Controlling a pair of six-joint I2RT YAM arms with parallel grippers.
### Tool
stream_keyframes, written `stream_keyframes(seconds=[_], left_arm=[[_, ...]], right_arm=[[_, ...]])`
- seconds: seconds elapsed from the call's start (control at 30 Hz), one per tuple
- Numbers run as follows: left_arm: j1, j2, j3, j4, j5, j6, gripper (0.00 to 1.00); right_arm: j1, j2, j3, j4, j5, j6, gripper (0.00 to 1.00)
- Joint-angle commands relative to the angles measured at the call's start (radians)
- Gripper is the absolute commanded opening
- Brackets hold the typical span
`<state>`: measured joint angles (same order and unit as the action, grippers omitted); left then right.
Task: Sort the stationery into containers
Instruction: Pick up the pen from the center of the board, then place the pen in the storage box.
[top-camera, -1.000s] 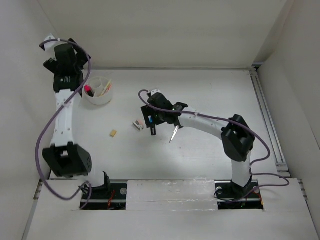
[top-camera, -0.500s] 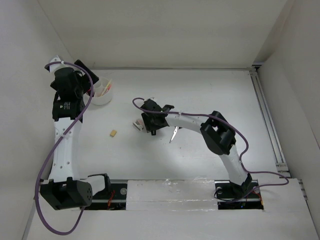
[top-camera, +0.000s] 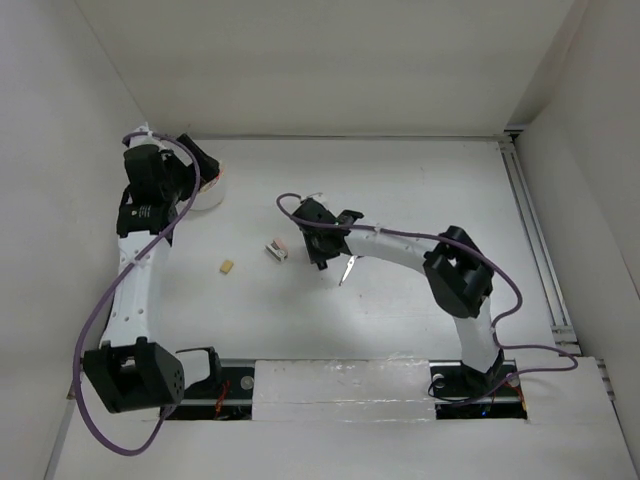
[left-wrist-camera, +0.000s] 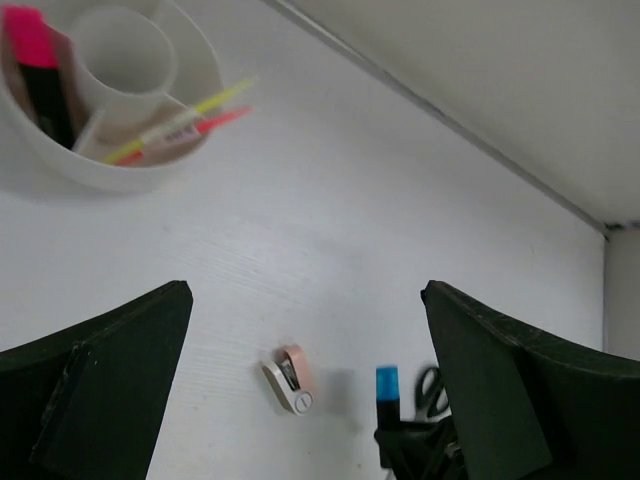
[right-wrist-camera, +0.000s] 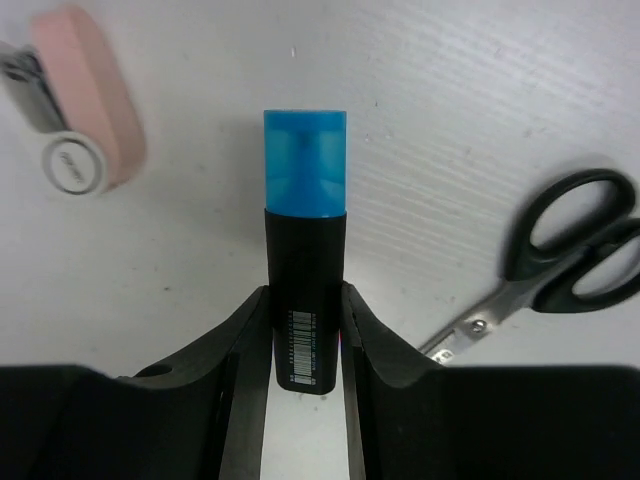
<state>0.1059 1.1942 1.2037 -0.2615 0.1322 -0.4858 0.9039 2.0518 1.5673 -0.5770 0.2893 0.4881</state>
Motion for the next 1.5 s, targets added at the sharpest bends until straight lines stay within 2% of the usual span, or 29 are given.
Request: stream_keyframes(seconds=[0.0,0.23,0.43,0.53,0.73,0.83,0.87,0.9,0.97,1.13,1.3,1.43,1.47], left_arm=[[-0.002,0.048,-0.064,0.085,0.281,-0.028,1.00],[-0.002,0.152,-0.127,0.237,0.640,-0.082,1.00],[-0.002,0.165,-0.156,0.318,0.722,-0.123,1.00],[-0.002,0.174,-0.177,0.370,0.764,-0.161,1.00],[-0.002,0.174,-0.197,0.426,0.819,-0.191,0.98],[-0.002,0.183,-0.197,0.435,0.819,-0.191,0.86],[-0.002,0.194,-0.197,0.435,0.819,-0.191,0.70],[-0.002,0.194,-0.197,0.435,0.819,-0.191,0.66],[-0.002,0.218,-0.197,0.421,0.819,-0.191,0.63],[-0.002,0.219,-0.197,0.412,0.819,-0.191,0.49],[-0.002,0.228,-0.188,0.403,0.819,-0.191,0.48],[-0.002,0.228,-0.188,0.403,0.828,-0.191,0.17],[-0.002,0.228,-0.179,0.392,0.828,-0.179,0.00]], right_arm=[[-0.007,-0.111,0.085,0.020,0.040,-0.046,0.00],[-0.025,-0.009,0.382,-0.030,-0.041,-0.124,0.00],[-0.034,0.022,0.532,0.002,-0.159,-0.125,0.00],[-0.034,0.031,0.568,0.026,-0.239,-0.125,0.00],[-0.025,0.062,0.602,0.046,-0.285,-0.103,0.00],[-0.025,0.018,0.515,0.149,-0.335,-0.080,0.00],[-0.016,-0.010,0.466,0.181,-0.348,-0.069,0.00],[-0.016,-0.022,0.445,0.209,-0.357,-0.060,0.00],[-0.007,-0.034,0.433,0.259,-0.366,-0.060,0.00],[0.003,-0.035,0.433,0.284,-0.386,-0.060,0.00],[0.003,-0.064,0.398,0.321,-0.398,-0.060,0.00],[0.003,-0.074,0.376,0.341,-0.398,-0.051,0.00],[0.003,-0.074,0.376,0.341,-0.398,-0.051,0.00]])
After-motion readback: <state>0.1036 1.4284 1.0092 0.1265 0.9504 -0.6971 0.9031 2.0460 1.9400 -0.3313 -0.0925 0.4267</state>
